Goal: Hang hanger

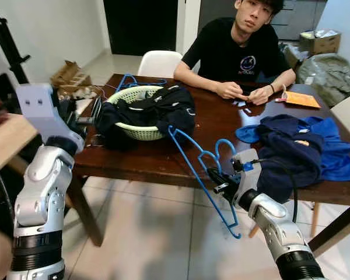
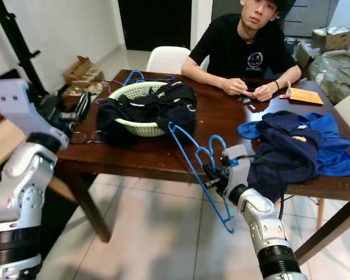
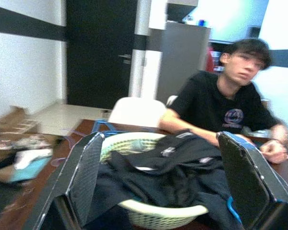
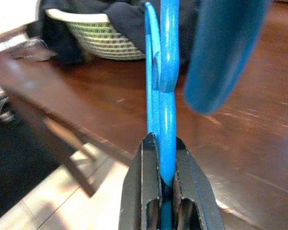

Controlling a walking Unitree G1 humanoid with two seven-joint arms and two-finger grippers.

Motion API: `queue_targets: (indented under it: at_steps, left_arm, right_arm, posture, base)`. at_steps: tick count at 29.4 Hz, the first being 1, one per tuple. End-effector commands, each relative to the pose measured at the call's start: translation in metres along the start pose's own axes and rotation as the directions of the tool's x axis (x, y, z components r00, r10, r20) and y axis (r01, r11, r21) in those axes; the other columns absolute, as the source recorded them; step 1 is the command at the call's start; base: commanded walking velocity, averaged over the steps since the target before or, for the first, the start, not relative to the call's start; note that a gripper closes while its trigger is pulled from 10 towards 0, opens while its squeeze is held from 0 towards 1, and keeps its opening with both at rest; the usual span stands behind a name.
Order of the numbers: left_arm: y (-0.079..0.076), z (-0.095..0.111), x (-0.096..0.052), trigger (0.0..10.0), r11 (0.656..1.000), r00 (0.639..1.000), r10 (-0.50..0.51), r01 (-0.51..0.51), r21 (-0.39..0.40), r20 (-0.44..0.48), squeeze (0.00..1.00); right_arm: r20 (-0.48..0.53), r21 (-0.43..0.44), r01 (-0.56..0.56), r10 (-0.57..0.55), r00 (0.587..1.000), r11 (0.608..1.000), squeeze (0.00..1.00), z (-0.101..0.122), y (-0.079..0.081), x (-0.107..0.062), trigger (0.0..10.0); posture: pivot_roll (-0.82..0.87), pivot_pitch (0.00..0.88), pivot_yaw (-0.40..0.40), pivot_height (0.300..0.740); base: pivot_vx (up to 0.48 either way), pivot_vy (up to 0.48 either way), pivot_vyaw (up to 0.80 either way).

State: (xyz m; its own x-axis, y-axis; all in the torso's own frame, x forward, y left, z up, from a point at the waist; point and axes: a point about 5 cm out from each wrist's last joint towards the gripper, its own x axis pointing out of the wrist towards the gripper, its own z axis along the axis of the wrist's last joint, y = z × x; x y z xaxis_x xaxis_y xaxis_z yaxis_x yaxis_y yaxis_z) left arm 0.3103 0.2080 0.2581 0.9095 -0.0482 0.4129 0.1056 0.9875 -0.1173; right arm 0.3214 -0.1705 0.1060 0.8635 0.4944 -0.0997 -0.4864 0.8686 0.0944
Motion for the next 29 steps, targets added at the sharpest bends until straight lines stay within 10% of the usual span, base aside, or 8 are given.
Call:
queue_targets:
  at_steps: [1, 7, 17, 22, 24, 29]
  left_arm:
    - [-0.021, 0.014, 0.009, 10.0, 0.991, 0.991, -0.129, 0.13, -0.027, 0.041, 0.0]
    - [-0.048, 0.029, 0.014, 10.0, 0.96, 0.959, -0.271, 0.276, -0.045, 0.085, 0.0]
    - [-0.045, 0.029, 0.012, 10.0, 0.956, 0.956, -0.284, 0.288, -0.057, 0.069, 0.0]
    - [-0.029, 0.024, 0.015, 10.0, 0.981, 0.981, -0.189, 0.19, -0.028, 0.035, 0.0]
    - [-0.004, 0.001, 0.017, 10.0, 0.999, 0.995, 0.0, -0.004, -0.036, -0.1, 0.0]
    - [0.006, -0.031, 0.008, 10.0, 0.997, 0.955, 0.065, -0.073, -0.016, -0.289, 0.0]
  right_arm:
    - [0.019, 0.003, 0.022, -0.022, 1.0, 1.0, 0.0, 0.003, -0.003, -0.002, 10.0]
    - [0.048, 0.03, 0.033, -0.035, 0.998, 0.999, 0.0, 0.005, -0.003, -0.002, 10.0]
    - [0.054, 0.04, 0.033, -0.035, 0.998, 0.999, 0.0, 0.006, -0.004, 0.0, 10.0]
    - [0.054, 0.042, 0.032, -0.034, 0.998, 0.999, 0.0, 0.006, -0.004, 0.0, 10.0]
    - [0.054, 0.041, 0.033, -0.035, 0.998, 0.999, 0.0, 0.006, -0.004, 0.0, 10.0]
    - [0.055, 0.041, 0.034, -0.036, 0.998, 0.999, 0.0, 0.007, -0.004, 0.0, 10.0]
  posture:
    - [0.03, 0.0, 0.013, 0.74]
    - [0.04, 0.0, 0.015, 0.74]
    - [0.04, 0.0, 0.011, 0.74]
    - [0.04, 0.0, 0.013, 0.74]
    - [0.04, 0.0, 0.015, 0.74]
    - [0.04, 0.0, 0.015, 0.74]
  base:
    - [0.439, 0.0, -0.8]
    - [0.441, 0.0, -0.8]
    - [0.443, 0.0, -0.24]
    - [0.164, 0.0, 0.0]
    - [0.0, 0.0, 0.0]
    - [0.0, 0.0, 0.0]
